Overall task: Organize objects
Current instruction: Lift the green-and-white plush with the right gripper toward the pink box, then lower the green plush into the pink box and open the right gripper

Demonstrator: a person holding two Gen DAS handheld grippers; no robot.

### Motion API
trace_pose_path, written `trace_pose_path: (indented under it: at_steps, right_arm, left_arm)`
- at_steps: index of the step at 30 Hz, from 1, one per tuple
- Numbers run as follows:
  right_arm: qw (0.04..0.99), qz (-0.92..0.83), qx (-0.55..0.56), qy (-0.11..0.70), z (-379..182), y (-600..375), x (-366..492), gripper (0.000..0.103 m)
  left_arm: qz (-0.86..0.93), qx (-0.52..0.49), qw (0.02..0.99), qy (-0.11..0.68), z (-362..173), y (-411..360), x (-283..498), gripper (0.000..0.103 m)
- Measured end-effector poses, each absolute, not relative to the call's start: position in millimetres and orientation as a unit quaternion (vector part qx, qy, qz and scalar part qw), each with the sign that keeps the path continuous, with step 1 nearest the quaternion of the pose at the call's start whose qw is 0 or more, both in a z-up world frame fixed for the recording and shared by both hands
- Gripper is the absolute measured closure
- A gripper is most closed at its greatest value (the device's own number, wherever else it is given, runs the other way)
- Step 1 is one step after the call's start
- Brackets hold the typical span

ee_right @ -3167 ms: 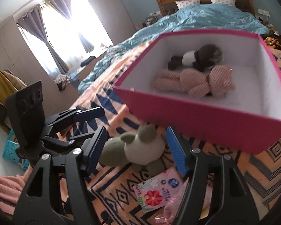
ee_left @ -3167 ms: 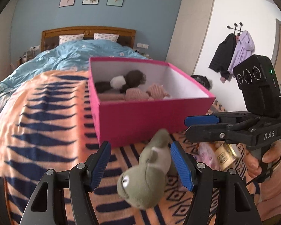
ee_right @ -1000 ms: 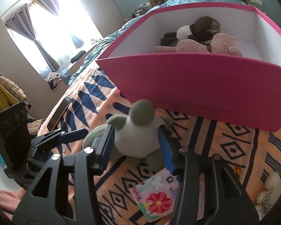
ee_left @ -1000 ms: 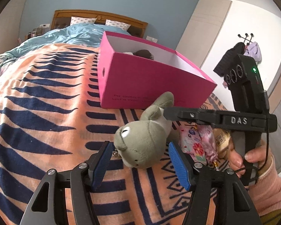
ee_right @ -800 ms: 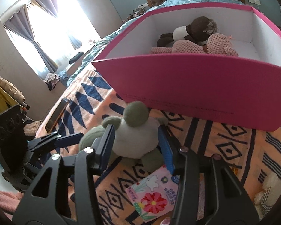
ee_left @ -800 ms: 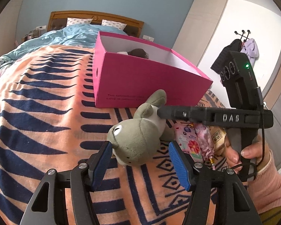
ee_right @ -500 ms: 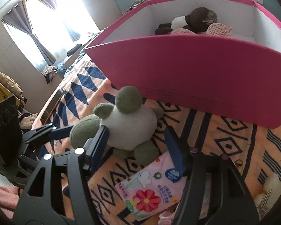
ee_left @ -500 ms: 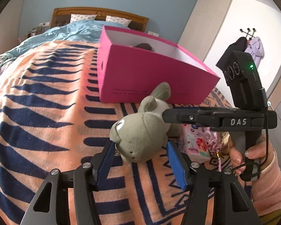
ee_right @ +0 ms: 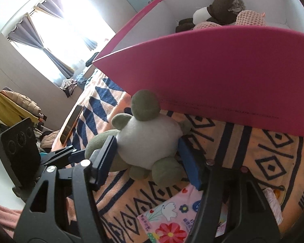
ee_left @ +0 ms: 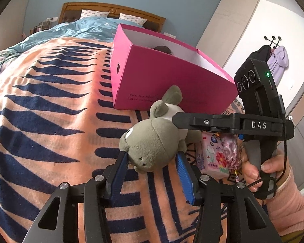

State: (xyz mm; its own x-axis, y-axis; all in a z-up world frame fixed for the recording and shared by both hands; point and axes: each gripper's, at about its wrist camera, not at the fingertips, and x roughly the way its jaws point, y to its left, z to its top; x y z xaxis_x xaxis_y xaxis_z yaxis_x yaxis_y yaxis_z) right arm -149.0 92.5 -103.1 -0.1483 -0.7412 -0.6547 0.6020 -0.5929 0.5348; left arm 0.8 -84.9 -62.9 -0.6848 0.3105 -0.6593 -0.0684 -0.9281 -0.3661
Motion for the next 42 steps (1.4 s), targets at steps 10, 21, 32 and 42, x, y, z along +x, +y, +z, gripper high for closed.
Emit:
trace_pose_path:
  at_steps: [10,21,32,42]
  right_arm:
    - [0.44,-0.781,0.439,-0.064,-84.5,99.1,-131.2,0.042]
    - [0.436,-0.82,0.366,-0.053,-31.9,116.4,-103.3,0.042]
    - [0.405,-0.861,0.305,-0.046,16.2,130.6,-120.2,0.042]
    - [0.39,-0.862,0.318,-0.066,20.9,128.2,-167.0,0.042]
  left_arm:
    - [0.912,-0.365,0.11,-0.149,-49.7,-78.6,1.6,0.055]
    - [0.935,-0.309,0.137,-0.11,-0.2,-67.2,3.9,0.055]
    - [0.95,-0.264,0.155,-0.054,49.0,-53.5,-32.3,0.054]
    - [0.95,-0.271,0.148,-0.036,55.0,-55.7,-77.9,0.054]
